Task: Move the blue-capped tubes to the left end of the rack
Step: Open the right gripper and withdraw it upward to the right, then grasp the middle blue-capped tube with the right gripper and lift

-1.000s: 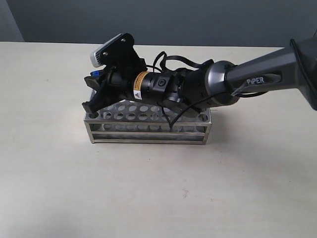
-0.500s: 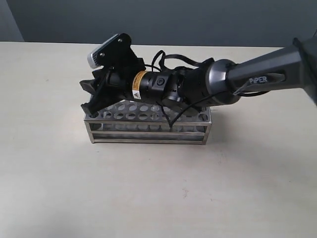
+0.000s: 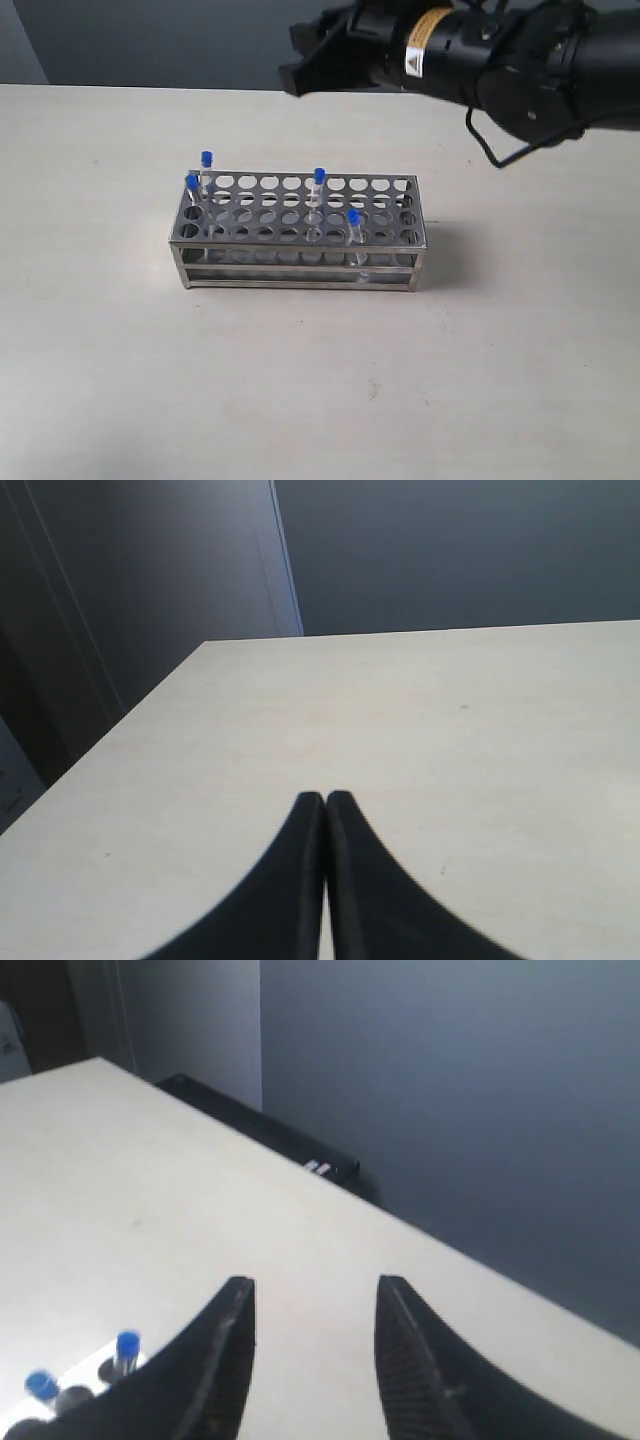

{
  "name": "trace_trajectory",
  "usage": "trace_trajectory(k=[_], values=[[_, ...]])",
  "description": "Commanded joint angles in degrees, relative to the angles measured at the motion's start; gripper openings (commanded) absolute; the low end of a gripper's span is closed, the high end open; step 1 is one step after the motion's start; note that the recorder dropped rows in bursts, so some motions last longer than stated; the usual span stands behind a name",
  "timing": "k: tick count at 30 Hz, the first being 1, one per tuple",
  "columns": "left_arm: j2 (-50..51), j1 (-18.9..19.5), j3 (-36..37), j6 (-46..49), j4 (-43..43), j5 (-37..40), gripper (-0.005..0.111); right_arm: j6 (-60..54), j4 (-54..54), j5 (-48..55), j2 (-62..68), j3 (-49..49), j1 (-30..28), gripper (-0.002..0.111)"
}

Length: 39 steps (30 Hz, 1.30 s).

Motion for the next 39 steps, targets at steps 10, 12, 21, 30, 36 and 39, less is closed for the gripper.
trace_trajectory(k=[10, 12, 21, 30, 36, 39], values=[[-0.3, -0.4, -0.3, -0.3, 0.0, -0.2, 0.001, -0.5, 0.7, -12.5, 6.0, 11.4, -0.2, 0.039], [-0.3, -0.4, -0.3, -0.3, 0.0, -0.2, 0.001, -0.5, 0.7, -14.0, 8.0, 11.4, -0.2, 0.039], [-0.3, -0.4, -0.3, -0.3, 0.0, -0.2, 0.001, -4.8, 6.2, -14.3, 12.4, 11.4, -0.2, 0.039], [-0.3, -0.4, -0.3, -0.3, 0.0, -0.2, 0.001, -6.8, 9.1, -14.6, 13.2, 11.3, -0.2, 0.039], [-0.3, -0.4, -0.3, -0.3, 0.0, -0.1, 0.001, -7.0, 9.1, -10.1, 13.3, 11.3, -0.2, 0.039], [-0.3, -0.4, -0.3, -0.3, 0.0, -0.1, 0.001, -7.0, 9.1, -10.0, 12.7, 11.3, -0.2, 0.039]])
